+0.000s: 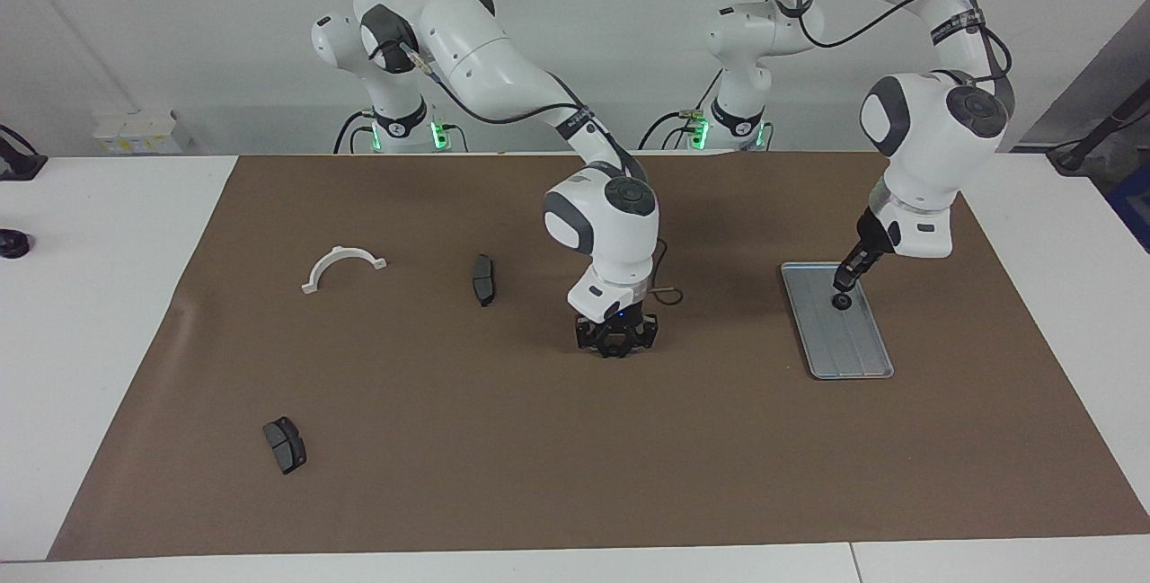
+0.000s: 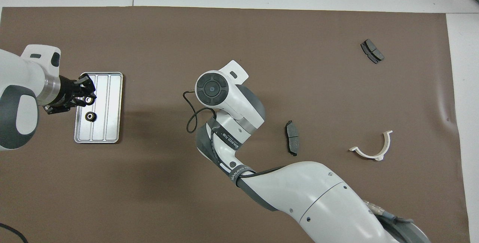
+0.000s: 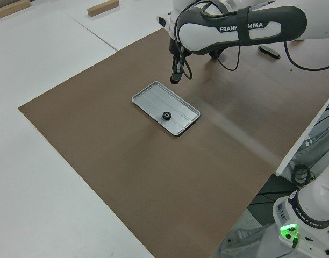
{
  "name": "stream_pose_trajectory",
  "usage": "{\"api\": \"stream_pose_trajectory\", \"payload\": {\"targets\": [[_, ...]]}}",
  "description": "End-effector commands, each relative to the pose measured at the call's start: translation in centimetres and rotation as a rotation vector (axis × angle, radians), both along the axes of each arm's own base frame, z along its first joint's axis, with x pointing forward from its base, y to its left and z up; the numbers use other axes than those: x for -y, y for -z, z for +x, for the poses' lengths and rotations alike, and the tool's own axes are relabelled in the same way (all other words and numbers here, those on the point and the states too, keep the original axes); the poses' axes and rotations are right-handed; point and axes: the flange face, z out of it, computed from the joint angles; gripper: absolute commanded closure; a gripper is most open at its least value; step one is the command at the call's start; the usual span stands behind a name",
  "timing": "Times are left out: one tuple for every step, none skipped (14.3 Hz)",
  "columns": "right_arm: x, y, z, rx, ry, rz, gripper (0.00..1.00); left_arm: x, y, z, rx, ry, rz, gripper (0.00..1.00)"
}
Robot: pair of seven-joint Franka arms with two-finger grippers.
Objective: Place bearing gear from tray to pile
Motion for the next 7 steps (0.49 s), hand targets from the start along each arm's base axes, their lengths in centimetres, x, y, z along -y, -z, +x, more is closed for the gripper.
{"api": "stream_pose_trajectory", "payload": {"targets": [[1.6, 0.7, 0.2, -0.012, 0.041, -0.001, 1.0, 1.1, -0.8, 0.0, 0.002, 0.033, 0.013, 1.0], [2.3, 0.3, 0.8, -0.008, 0.05, 0.0, 1.0, 1.7, -1.4, 0.1, 0.011, 0.044, 0.013, 1.0], [2.8, -0.1, 1.2, -0.005, 0.06, 0.001, 1.0, 2.8, -2.1, 0.0, 0.019, 0.056, 0.012, 1.0], [4.0, -1.1, 2.0, 0.004, 0.077, 0.006, 1.0, 4.0, -2.7, -0.1, 0.02, 0.071, 0.011, 1.0], [5.1, -1.7, 2.9, 0.013, 0.089, 0.009, 1.0, 6.1, -3.0, -0.4, 0.01, 0.103, 0.011, 1.0], [7.3, -2.1, 4.4, 0.027, 0.109, 0.001, 1.0, 8.4, -2.9, -0.7, 0.015, 0.121, 0.009, 1.0], [9.6, -2.3, 5.7, 0.033, 0.139, 0.001, 1.0, 10.8, -2.7, -1.1, 0.04, 0.11, 0.003, 1.0]]}}
